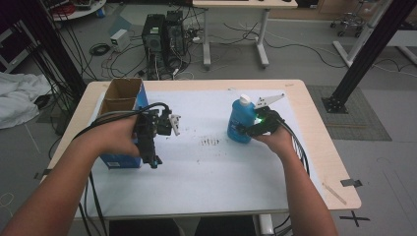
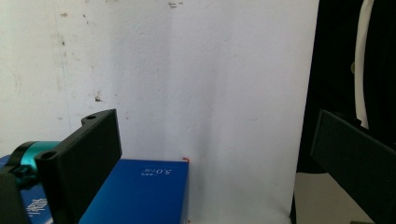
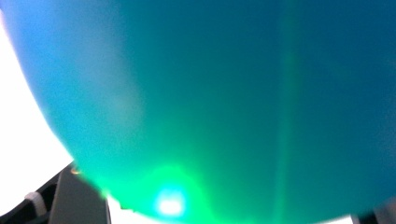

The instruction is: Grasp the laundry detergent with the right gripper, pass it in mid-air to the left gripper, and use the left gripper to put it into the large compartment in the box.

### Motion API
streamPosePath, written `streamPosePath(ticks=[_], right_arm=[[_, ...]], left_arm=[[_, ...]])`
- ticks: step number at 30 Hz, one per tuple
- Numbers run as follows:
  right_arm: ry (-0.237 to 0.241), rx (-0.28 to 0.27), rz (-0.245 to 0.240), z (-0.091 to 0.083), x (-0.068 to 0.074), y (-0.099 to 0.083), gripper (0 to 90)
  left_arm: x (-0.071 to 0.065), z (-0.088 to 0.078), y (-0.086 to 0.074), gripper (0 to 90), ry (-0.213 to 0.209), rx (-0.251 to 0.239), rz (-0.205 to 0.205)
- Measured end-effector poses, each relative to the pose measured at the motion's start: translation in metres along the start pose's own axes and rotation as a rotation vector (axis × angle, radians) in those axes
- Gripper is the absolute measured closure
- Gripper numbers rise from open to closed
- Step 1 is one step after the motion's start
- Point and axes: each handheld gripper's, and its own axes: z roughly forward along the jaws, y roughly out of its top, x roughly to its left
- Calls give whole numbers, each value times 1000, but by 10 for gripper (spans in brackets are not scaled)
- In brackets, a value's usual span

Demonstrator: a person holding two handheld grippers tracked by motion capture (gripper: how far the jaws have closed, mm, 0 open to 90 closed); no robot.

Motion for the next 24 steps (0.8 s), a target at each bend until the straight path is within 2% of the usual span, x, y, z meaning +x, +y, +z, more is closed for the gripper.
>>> streamPosePath(ticks=[11,13,15,24], right_arm=[[13,-11,0,1,-1,0,344],[20,-13,-3,2,-2,-1,392],[19,-13,-2,2,-2,-1,400],[16,-37,-41,1,-2,-2,455]], left_arm=[[0,0,1,17,-1,0,-3],[1,1,1,17,-2,4,1],[1,1,1,17,-3,5,2],[1,1,1,17,2,5,0]])
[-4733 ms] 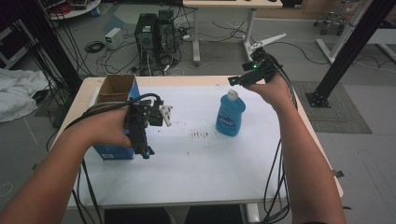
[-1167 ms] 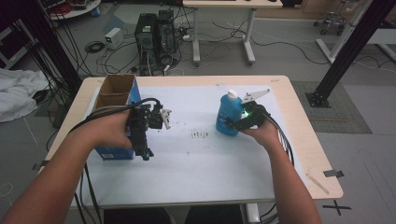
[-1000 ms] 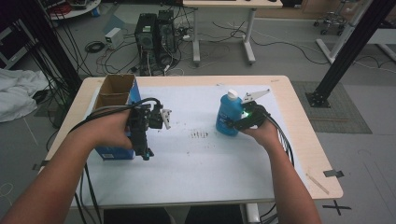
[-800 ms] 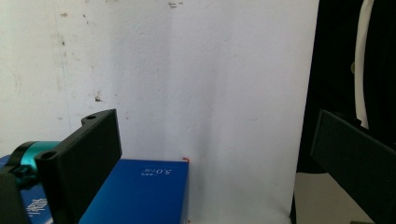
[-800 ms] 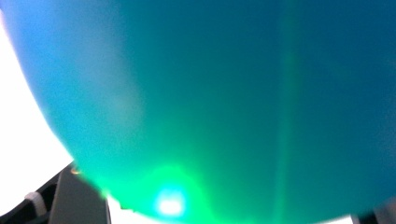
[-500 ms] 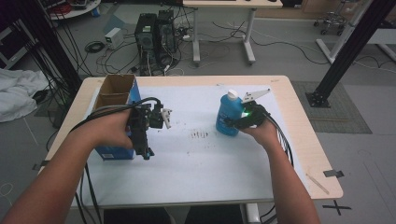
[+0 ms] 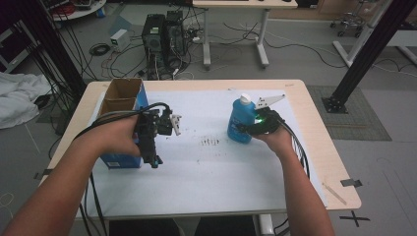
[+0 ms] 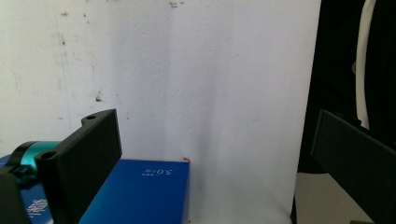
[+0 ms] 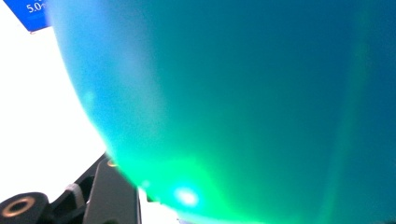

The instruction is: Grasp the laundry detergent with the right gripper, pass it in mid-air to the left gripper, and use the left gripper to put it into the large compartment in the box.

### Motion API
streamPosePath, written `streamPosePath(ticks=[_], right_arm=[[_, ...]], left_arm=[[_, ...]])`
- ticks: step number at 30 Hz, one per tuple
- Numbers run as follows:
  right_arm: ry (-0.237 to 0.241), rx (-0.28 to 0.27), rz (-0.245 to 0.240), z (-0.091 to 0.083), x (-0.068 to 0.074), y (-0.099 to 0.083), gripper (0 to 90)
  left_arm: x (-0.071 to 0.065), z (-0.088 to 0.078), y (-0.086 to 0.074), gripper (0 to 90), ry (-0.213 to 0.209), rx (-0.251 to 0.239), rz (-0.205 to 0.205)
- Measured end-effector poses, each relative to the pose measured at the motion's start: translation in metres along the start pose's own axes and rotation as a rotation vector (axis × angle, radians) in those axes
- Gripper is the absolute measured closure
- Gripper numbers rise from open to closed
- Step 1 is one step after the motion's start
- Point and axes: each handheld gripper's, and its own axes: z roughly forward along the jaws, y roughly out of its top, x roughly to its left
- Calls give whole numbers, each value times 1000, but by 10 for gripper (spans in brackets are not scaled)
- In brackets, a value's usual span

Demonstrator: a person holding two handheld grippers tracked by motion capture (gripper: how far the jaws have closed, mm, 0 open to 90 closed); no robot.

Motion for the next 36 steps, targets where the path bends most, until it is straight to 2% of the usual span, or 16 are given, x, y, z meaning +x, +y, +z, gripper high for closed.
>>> streamPosePath(ticks=[7,12,23,32,36], right_arm=[[4,1,12,-1,1,2,469],[11,-19,-4,-6,4,5,469],[59,8,-89,-22,32,20,468],[124,-1,-150,-23,56,31,467],[164,-4,-175,-21,70,35,467]], left_arm=[[0,-2,0,17,4,-4,1],[1,-2,2,17,9,-5,1],[1,-10,14,17,26,-12,22],[4,-14,23,17,42,-26,30],[8,-17,32,18,50,-26,43]])
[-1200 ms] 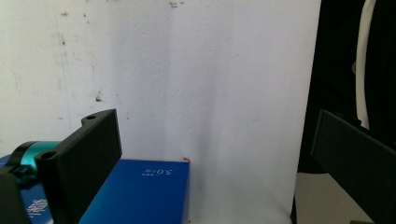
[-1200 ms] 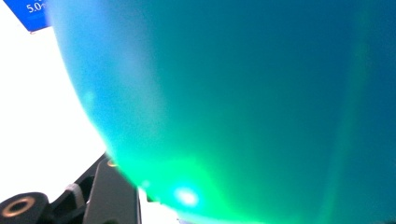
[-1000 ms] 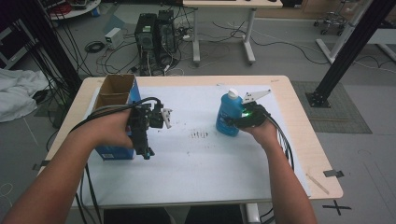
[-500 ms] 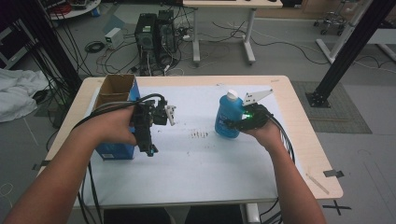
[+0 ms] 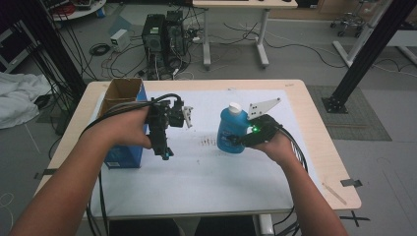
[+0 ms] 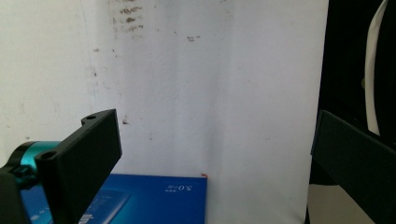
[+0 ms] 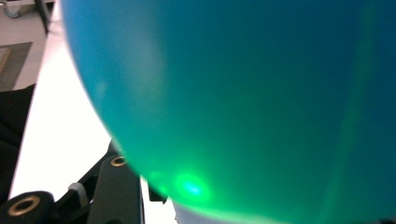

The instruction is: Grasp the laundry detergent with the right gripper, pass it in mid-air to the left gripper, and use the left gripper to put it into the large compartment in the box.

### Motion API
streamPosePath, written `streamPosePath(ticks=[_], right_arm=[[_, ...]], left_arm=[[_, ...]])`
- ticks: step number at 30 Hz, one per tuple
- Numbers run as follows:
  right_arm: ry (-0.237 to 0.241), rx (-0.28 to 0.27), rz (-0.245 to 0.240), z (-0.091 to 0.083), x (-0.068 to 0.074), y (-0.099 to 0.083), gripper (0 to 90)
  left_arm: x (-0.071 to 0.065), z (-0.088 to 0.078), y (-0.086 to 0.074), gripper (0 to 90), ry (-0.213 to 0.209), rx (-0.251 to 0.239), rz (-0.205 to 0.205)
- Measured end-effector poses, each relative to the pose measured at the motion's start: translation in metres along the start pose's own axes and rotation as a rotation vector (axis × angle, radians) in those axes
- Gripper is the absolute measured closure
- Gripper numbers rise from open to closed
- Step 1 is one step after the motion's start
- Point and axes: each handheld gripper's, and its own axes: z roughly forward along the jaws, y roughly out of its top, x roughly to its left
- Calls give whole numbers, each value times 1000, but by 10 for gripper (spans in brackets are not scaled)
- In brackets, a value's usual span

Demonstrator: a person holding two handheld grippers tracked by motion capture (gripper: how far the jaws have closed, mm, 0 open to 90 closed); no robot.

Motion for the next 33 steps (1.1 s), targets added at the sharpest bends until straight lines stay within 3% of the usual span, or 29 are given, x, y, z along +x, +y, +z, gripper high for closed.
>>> streamPosePath(ticks=[8,20,33], right_arm=[[47,10,-32,9,11,5,467],[101,23,-69,22,23,12,468],[146,34,-105,36,35,21,468]], left_arm=[[5,-3,17,17,12,-20,34],[14,-6,35,17,6,-16,34],[13,-7,56,17,-17,-20,60]])
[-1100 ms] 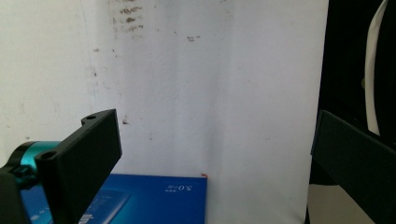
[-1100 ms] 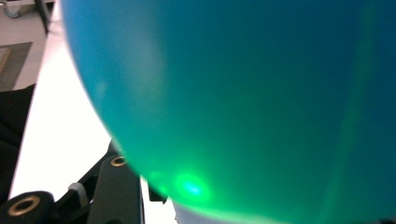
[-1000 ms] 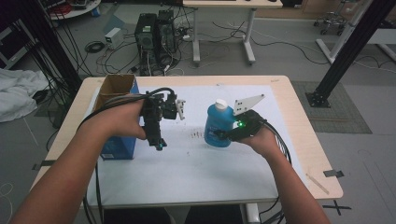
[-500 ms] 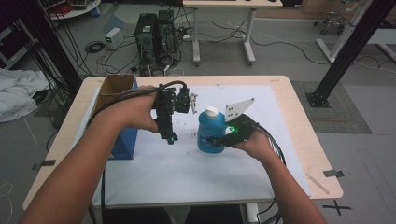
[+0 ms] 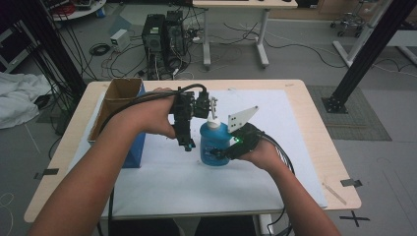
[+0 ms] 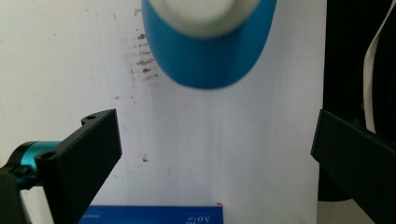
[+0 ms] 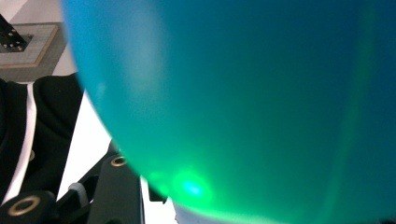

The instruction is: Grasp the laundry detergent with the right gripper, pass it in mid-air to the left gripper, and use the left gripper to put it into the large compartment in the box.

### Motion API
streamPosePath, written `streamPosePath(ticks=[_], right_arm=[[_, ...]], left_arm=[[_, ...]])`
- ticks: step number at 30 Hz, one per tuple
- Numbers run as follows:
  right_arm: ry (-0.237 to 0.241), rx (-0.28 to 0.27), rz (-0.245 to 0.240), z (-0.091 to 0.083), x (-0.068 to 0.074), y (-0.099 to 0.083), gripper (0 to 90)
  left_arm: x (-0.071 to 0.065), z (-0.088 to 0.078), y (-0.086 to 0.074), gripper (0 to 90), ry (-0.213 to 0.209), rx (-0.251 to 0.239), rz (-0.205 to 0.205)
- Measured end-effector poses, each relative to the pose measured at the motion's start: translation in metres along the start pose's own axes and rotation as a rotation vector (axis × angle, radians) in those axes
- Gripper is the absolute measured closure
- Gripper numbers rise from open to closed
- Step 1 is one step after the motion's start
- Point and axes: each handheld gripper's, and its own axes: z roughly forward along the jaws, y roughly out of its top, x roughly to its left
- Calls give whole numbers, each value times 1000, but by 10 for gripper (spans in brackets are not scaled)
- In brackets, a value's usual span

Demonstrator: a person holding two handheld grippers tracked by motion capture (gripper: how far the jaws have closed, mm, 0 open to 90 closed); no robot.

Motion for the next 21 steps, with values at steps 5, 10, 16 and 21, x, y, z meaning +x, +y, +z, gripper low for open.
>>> streamPosePath(ticks=[5,10,16,21], right_arm=[[13,3,-10,4,2,3,467],[26,-1,-17,8,5,7,468],[38,-3,-33,13,7,11,468],[53,-5,-36,18,10,15,468]], left_arm=[[0,1,9,17,-3,3,6],[0,5,15,18,-8,15,12],[-1,9,19,18,-29,25,5],[-4,12,22,18,-33,37,12]])
